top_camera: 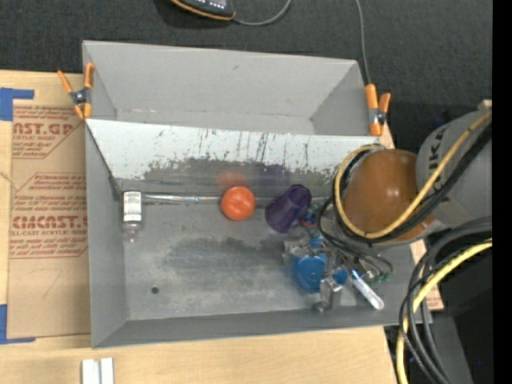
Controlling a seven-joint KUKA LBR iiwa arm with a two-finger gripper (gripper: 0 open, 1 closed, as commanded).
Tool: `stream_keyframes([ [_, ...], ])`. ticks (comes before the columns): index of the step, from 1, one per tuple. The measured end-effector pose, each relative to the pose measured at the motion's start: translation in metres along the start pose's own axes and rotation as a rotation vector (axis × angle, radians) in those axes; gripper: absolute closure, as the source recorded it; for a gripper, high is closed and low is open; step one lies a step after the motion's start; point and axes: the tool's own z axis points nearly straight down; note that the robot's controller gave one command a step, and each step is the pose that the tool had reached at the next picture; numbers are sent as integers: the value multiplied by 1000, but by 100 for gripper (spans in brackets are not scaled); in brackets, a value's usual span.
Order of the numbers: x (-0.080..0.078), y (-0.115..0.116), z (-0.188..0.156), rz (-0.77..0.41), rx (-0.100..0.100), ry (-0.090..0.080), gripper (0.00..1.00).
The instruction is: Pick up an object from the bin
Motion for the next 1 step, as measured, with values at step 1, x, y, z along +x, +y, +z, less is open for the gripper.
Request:
stream_keyframes([
  [1, -15, 18, -76, -398, -1, -2, 100],
])
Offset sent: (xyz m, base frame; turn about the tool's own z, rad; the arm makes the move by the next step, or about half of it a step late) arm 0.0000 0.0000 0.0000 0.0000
